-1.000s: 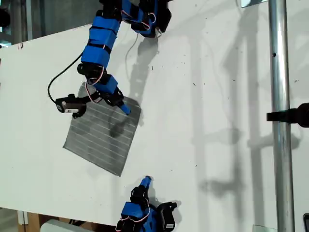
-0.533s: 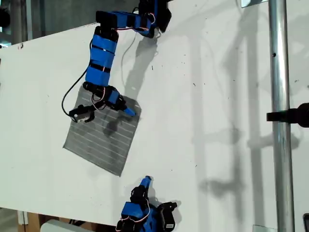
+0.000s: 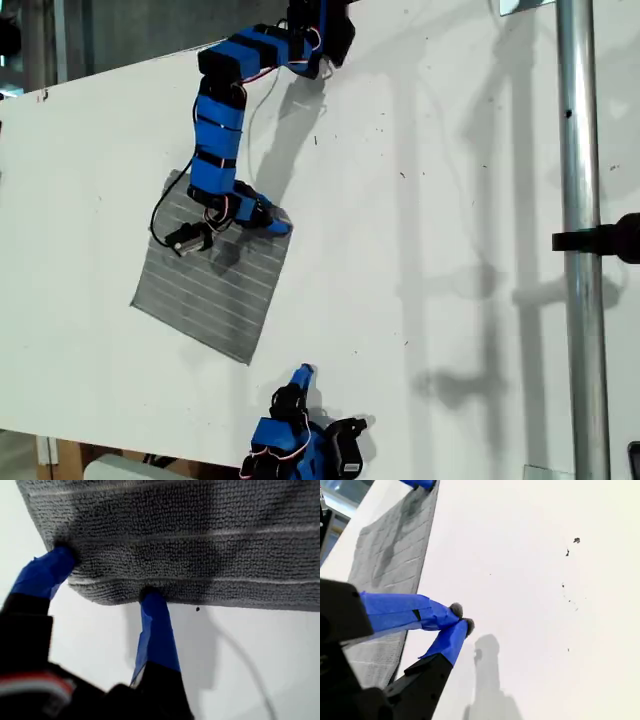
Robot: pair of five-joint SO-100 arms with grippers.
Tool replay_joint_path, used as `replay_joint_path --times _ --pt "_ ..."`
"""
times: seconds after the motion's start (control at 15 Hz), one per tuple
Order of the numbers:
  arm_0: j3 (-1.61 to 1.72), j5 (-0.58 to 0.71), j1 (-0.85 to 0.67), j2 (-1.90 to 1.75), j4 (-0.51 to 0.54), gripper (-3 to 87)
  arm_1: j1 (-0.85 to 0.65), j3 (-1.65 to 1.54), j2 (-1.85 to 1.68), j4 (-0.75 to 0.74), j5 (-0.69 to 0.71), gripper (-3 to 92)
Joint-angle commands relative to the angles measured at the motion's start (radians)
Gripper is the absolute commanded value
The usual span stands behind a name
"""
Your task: Grasp corners of a towel and fold twice.
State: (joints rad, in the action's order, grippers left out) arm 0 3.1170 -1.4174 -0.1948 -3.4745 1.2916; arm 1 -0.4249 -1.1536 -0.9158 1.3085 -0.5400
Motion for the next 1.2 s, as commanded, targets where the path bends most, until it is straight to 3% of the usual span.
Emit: replay_joint_path --times 0.0,0.27,0.4,0.73,1.0,1.07,1.13 --pt "0.003 -0.021 -0.003 -0.003 0.002 -1.5 -0.005 0.018 0.002 0.003 -0.037 -0.2" --pt "-0.121 -0.012 -0.043 0.005 -0.006 -1.5 0.017 0.023 -0.008 -0.014 -0.041 -0.2" --pt "-0.341 0.046 -0.109 0.232 -0.035 -1.5 0.021 0.021 -0.012 -0.015 -0.041 -0.2" --pt "-1.003 0.454 -0.4 1.052 0.049 -1.5 0.038 0.018 -0.029 -0.035 -0.049 -0.2" --pt "-1.232 0.696 -0.581 1.454 -0.021 -1.5 0.048 0.014 -0.057 -0.035 -0.055 -0.2" --pt "-1.285 0.75 -0.6 1.511 -0.023 5.7 0.049 0.014 -0.061 -0.034 -0.055 -0.2" --pt "-1.325 0.801 -0.595 1.536 -0.028 22.0 0.051 0.014 -0.064 -0.031 -0.055 -0.2"
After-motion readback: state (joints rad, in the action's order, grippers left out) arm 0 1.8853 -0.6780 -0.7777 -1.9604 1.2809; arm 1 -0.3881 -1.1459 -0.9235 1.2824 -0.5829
